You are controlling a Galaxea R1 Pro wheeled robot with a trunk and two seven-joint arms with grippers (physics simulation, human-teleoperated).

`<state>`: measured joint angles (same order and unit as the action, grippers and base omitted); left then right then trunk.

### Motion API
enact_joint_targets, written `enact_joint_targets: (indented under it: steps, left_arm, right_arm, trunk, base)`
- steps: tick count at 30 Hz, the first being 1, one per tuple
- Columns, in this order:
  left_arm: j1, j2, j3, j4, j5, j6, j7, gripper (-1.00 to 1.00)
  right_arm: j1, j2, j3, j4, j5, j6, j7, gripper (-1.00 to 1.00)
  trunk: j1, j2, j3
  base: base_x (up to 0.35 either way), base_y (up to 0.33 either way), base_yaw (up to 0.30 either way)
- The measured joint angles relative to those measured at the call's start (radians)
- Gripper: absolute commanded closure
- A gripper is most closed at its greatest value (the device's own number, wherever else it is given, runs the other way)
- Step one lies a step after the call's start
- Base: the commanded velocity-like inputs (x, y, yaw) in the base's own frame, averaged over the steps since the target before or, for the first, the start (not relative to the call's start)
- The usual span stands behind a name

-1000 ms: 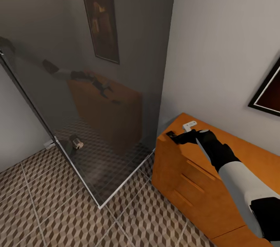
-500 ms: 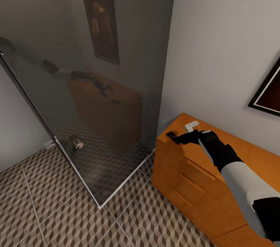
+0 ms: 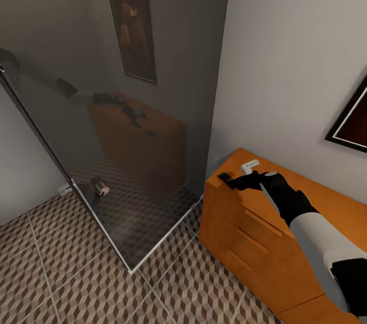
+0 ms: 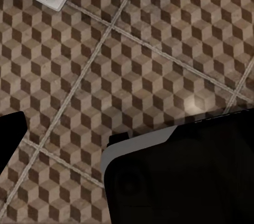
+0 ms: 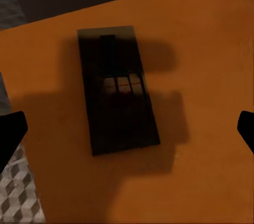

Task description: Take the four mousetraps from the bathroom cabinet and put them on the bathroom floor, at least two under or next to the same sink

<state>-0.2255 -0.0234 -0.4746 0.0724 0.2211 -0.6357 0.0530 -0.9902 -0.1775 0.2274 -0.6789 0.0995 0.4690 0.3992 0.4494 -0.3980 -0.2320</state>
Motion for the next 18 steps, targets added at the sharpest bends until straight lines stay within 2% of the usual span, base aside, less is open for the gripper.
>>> enact_joint_targets:
  steps: [8,18]
  left_arm:
    - [0.0,0.0,0.0,0.0,0.0,0.001,0.0,-1.0]
    - [0.002,0.0,0.0,0.0,0.0,0.001,0.0,-1.0]
  right_arm:
    - [0.0,-0.01,-0.006,-0.004,0.003,0.0,0.123,-1.0]
    - [0.0,-0.022,-0.008,-0.008,0.004,-0.001,0.156,-1.0]
  trunk:
    - [0.0,0.0,0.0]
    - [0.0,0.0,0.0]
  base:
    - [0.0,0.0,0.0]
    - [0.0,0.0,0.0]
